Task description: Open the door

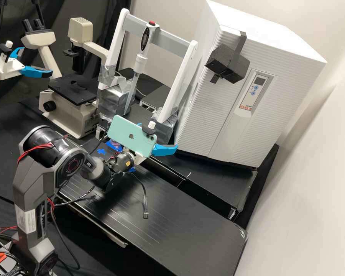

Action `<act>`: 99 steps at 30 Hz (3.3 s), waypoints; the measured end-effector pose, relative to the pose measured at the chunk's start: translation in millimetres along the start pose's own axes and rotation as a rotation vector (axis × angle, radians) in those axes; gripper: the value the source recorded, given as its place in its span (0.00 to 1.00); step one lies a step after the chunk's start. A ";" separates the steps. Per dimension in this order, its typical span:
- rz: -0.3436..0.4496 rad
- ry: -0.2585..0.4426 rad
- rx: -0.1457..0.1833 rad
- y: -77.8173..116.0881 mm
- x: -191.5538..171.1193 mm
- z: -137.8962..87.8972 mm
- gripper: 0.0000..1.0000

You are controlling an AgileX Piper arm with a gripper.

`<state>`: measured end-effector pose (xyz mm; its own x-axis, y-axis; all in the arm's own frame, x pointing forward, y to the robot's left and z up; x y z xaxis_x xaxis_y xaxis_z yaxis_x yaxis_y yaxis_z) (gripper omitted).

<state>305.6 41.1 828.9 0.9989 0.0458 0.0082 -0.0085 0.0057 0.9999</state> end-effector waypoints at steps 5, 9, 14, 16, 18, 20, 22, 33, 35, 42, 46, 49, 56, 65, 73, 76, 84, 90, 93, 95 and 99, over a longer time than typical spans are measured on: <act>0.000 0.000 0.000 0.0 0.0 0.0 1.00; 0.003 0.000 -0.002 1.5 -0.6 0.9 1.00; 0.030 -0.008 0.029 20.3 -14.8 10.9 1.00; 0.066 -0.005 0.052 33.2 -21.0 11.8 1.00; 0.115 -0.001 0.082 48.9 -27.0 12.8 1.00; 0.169 0.013 0.102 63.8 -30.6 9.7 1.00; 0.217 0.041 0.110 77.3 -31.6 2.6 1.00; 0.321 0.064 0.101 123.8 -6.8 -48.1 1.00; 0.329 0.045 0.088 128.6 -1.6 -57.6 1.00; 0.362 0.005 0.065 139.6 15.0 -72.5 1.00; 0.351 -0.015 0.060 141.4 23.2 -72.0 1.00; 0.345 -0.026 0.047 141.8 29.5 -71.0 1.00; 0.342 -0.051 0.046 140.6 40.5 -65.9 1.00; 0.352 -0.078 0.040 144.4 42.7 -55.9 0.00; 0.344 -0.069 0.028 143.8 42.9 -56.8 0.00; 0.340 -0.063 0.026 143.4 43.1 -57.4 0.00; 0.331 -0.064 0.027 142.7 43.4 -57.3 0.00; 0.326 -0.059 0.013 142.3 43.5 -58.0 0.00; 0.324 -0.057 0.006 142.1 43.6 -58.3 0.00; 0.322 -0.055 0.001 142.0 43.7 -58.5 0.00; 0.316 -0.050 -0.013 141.5 43.9 -59.2 0.00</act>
<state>345.5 103.0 970.3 0.9478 -0.0017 0.3188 -0.3187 0.0119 0.9478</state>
